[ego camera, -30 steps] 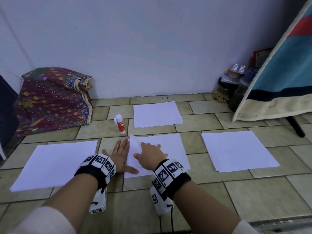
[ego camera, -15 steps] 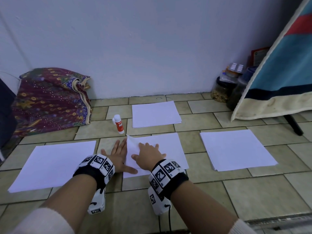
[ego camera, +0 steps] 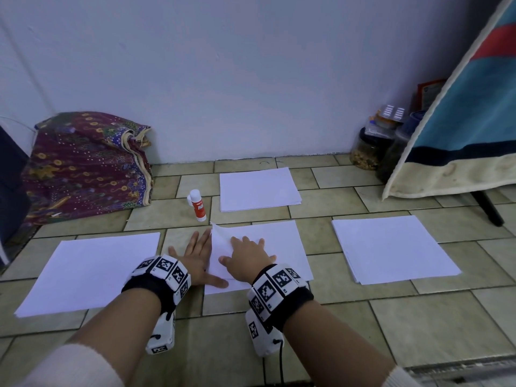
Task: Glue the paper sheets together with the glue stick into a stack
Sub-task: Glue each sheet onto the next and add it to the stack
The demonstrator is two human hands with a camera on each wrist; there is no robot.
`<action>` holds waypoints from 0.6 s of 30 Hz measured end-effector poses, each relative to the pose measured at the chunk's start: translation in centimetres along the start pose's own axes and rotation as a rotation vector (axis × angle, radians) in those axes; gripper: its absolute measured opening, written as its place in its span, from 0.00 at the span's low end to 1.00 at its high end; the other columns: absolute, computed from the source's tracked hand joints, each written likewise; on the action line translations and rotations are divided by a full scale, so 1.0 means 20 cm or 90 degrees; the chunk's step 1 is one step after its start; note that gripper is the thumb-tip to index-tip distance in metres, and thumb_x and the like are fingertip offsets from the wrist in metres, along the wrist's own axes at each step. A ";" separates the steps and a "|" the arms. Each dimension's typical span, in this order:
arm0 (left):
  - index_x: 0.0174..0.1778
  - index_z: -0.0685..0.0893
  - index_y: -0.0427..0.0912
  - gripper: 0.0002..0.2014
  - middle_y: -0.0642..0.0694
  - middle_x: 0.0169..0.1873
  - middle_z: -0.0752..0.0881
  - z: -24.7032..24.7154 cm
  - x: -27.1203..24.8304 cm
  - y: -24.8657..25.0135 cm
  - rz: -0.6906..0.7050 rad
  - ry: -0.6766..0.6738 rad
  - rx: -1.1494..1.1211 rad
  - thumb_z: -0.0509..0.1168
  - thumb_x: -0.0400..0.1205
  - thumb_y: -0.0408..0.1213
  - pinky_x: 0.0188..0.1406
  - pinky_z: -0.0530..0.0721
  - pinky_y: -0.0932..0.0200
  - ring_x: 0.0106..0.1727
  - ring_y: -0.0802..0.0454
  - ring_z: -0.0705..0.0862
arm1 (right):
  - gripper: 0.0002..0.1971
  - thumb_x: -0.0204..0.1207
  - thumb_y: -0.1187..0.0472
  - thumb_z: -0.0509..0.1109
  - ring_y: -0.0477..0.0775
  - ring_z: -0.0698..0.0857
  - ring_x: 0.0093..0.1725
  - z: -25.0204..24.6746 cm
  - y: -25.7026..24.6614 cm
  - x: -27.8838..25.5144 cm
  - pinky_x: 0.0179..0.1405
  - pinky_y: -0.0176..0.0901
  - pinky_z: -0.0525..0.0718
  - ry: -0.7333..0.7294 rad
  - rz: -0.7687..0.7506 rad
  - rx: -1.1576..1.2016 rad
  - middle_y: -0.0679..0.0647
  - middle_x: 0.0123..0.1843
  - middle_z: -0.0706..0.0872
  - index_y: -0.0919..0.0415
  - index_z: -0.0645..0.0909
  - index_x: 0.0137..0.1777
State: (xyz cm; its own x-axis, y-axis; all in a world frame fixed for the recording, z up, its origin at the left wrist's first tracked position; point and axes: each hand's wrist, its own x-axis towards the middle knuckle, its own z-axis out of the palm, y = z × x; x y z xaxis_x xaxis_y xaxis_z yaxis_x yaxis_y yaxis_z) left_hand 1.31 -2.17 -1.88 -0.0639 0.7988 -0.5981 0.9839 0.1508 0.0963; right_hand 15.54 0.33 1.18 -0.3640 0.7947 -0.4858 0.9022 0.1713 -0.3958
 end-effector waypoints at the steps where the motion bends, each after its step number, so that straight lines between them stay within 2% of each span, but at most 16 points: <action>1: 0.82 0.27 0.46 0.63 0.52 0.80 0.24 0.00 0.00 0.00 -0.001 0.001 0.001 0.68 0.71 0.68 0.74 0.43 0.22 0.81 0.48 0.26 | 0.29 0.84 0.45 0.57 0.69 0.51 0.82 0.00 0.00 0.00 0.73 0.80 0.57 -0.001 0.000 0.002 0.56 0.81 0.62 0.54 0.59 0.81; 6: 0.81 0.26 0.46 0.62 0.52 0.80 0.23 0.00 0.00 0.00 0.005 -0.007 0.011 0.67 0.71 0.69 0.73 0.43 0.22 0.81 0.48 0.25 | 0.29 0.83 0.44 0.57 0.69 0.53 0.81 -0.01 0.00 0.00 0.72 0.80 0.59 -0.002 0.007 0.000 0.56 0.80 0.64 0.55 0.61 0.80; 12: 0.79 0.23 0.41 0.65 0.47 0.78 0.21 -0.01 -0.01 -0.02 0.010 -0.020 0.000 0.69 0.72 0.66 0.74 0.42 0.22 0.80 0.47 0.23 | 0.34 0.82 0.46 0.62 0.69 0.53 0.81 -0.01 0.00 -0.01 0.71 0.81 0.60 0.023 -0.004 0.051 0.56 0.79 0.67 0.51 0.51 0.82; 14: 0.78 0.21 0.39 0.67 0.45 0.78 0.20 -0.02 -0.02 -0.02 0.008 -0.020 -0.010 0.71 0.71 0.65 0.74 0.41 0.23 0.80 0.46 0.23 | 0.32 0.82 0.46 0.62 0.70 0.55 0.81 -0.01 -0.01 -0.01 0.70 0.80 0.62 0.014 -0.007 0.028 0.57 0.78 0.68 0.49 0.53 0.82; 18: 0.78 0.22 0.35 0.69 0.40 0.77 0.20 -0.02 -0.02 -0.02 -0.021 -0.023 -0.009 0.72 0.69 0.65 0.76 0.39 0.27 0.80 0.41 0.24 | 0.29 0.82 0.45 0.61 0.69 0.53 0.82 -0.01 -0.02 0.00 0.71 0.79 0.62 -0.013 0.008 -0.029 0.57 0.81 0.63 0.51 0.62 0.80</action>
State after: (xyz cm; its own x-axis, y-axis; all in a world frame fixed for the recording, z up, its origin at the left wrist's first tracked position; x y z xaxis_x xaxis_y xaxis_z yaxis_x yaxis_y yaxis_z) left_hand 0.81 -2.38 -1.27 -0.0897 0.7720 -0.6293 0.9788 0.1851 0.0875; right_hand 15.28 0.46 1.53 -0.3573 0.7852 -0.5058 0.9159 0.1886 -0.3543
